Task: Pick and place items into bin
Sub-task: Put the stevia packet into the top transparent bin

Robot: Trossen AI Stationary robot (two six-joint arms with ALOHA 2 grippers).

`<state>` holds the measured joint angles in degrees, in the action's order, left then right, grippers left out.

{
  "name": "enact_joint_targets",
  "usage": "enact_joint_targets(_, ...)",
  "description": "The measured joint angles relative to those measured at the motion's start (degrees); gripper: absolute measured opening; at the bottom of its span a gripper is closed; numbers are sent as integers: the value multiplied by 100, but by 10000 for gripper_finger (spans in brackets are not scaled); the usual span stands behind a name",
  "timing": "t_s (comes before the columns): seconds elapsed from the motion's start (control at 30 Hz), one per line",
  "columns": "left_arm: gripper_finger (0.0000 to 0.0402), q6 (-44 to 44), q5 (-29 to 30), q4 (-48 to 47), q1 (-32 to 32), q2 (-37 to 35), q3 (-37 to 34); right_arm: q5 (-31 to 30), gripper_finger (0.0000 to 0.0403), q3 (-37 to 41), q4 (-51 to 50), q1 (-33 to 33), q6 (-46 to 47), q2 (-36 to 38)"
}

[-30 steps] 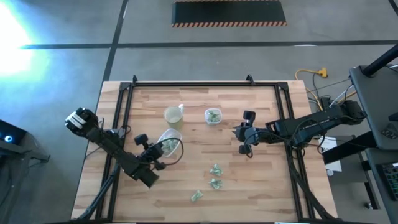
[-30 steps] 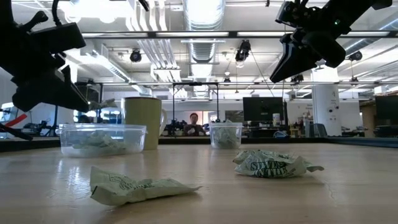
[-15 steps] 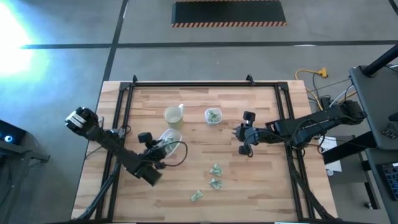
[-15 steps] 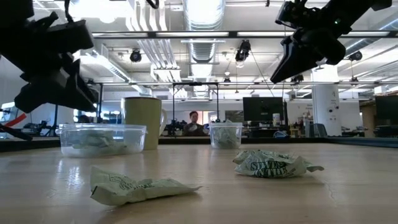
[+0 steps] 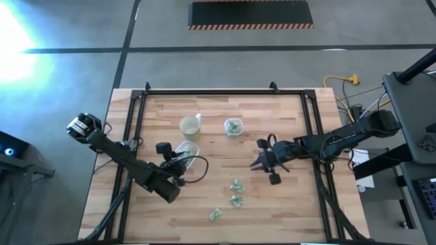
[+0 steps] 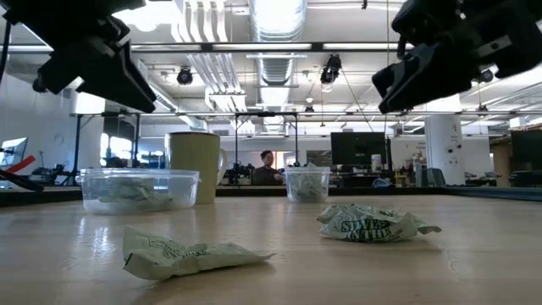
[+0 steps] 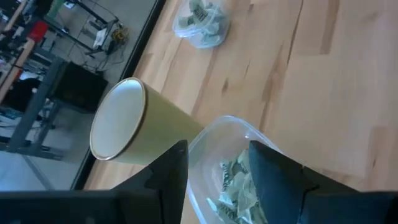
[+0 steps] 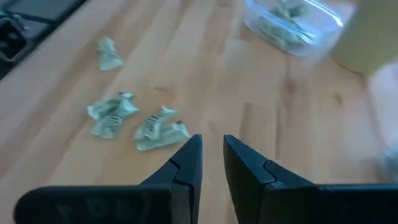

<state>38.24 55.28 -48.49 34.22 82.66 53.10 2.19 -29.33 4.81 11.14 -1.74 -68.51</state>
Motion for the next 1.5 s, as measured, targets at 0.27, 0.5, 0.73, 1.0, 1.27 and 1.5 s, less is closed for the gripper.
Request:
enact_joint_targets(0.27, 153, 2, -30, 137, 0, 133, 0, 446, 57, 993, 2185, 0, -43, -254)
enact_joint_targets(0.5, 153, 7, -28, 157, 0, 153, 0, 705, 79, 1154, 3389, -1, 140, -1285)
enact_joint_targets(0.73, 153, 11, -22, 211, 0, 154, 0, 1005, 126, 429, 3456, -4, 141, -2539)
enact_joint_targets(1.0, 153, 9, -21, 258, 0, 154, -4, 1045, 164, -548, 2044, -49, -57, -3012)
enact_joint_targets(1.27, 153, 11, -28, 315, 0, 156, -17, 1030, 163, -614, 1814, -51, 144, -3014)
enact_joint_targets(1.5, 153, 31, -26, 351, 2, 156, -20, 1028, 167, -606, 1908, -51, 265, -3274)
